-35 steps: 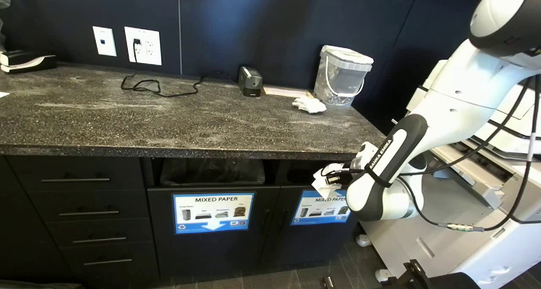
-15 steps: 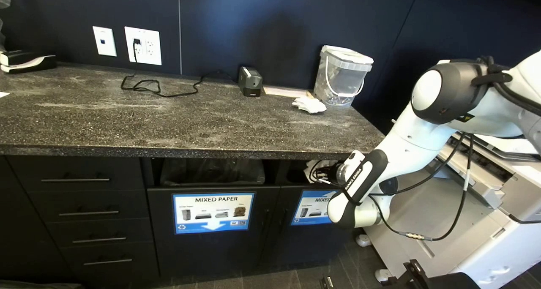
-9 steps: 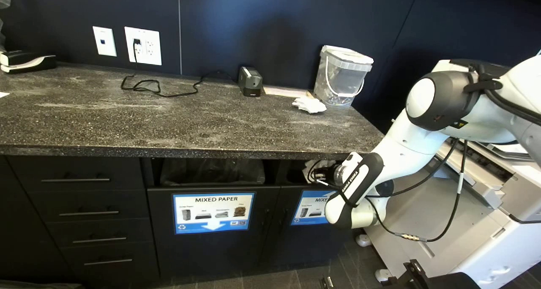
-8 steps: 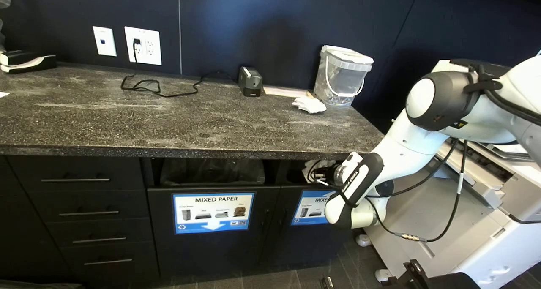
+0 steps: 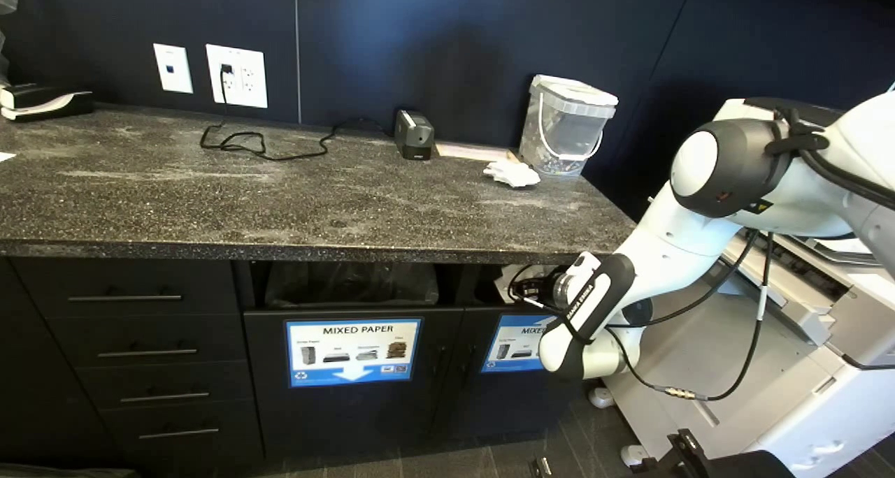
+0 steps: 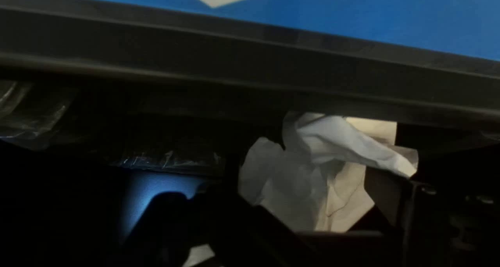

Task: Put the white pieces of papers in the right bin

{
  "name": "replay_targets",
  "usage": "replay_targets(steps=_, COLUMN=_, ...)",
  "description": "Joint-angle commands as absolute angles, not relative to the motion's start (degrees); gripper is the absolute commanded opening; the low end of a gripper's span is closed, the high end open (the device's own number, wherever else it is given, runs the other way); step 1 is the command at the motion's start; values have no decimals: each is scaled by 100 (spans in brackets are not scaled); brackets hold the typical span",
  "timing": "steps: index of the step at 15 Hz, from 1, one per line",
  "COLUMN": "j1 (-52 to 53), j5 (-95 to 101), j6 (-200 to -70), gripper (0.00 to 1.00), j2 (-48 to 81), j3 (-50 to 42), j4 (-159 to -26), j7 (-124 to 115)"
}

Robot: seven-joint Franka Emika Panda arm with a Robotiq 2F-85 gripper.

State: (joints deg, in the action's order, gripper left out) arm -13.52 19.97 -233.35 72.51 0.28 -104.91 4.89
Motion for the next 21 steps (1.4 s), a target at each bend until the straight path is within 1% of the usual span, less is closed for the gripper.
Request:
replay_targets(steps=1, j1=-1186, j5=1978, j6=-23413, gripper=100, j2=7106, j3=-144, j4=-10650, j7=333)
replay_targets(steps=3, j1=-1160, j5=1869, j6=-23249, gripper=100, j2=6975, j3=-184, j4=-10810, j7=310)
replay_targets(steps=7, j1=-816, j5=941, j6=-23045, gripper=100, j2=6772, j3=-338, j4=-11094, j7=500)
replay_targets(steps=9, j1=-798, j5=913, j6=-22839, gripper=100, j2=6578, j3=-351, j4=-11266, j7=409)
replay_targets(steps=15, j1=-1231, j5=2402, j6=-22851, gripper=100, j2=5991, j3=-66, j4=-11898, j7=-17)
replay_targets(steps=17, j1=-1122, j5=2156, j6=-22478, gripper=100, j2=5650, j3=-107, j4=-12268, j7=-87)
replay_targets(steps=20, j1=-1021, j5=1900, j6=-21233, gripper=100, j2=4926, j3=-184, j4=-12909, j7=-57)
replay_targets(steps=21, j1=-1179, j5=2079, j6=-20767, gripper=100, j2=4655, j3=-84, j4=-13089, j7=-82)
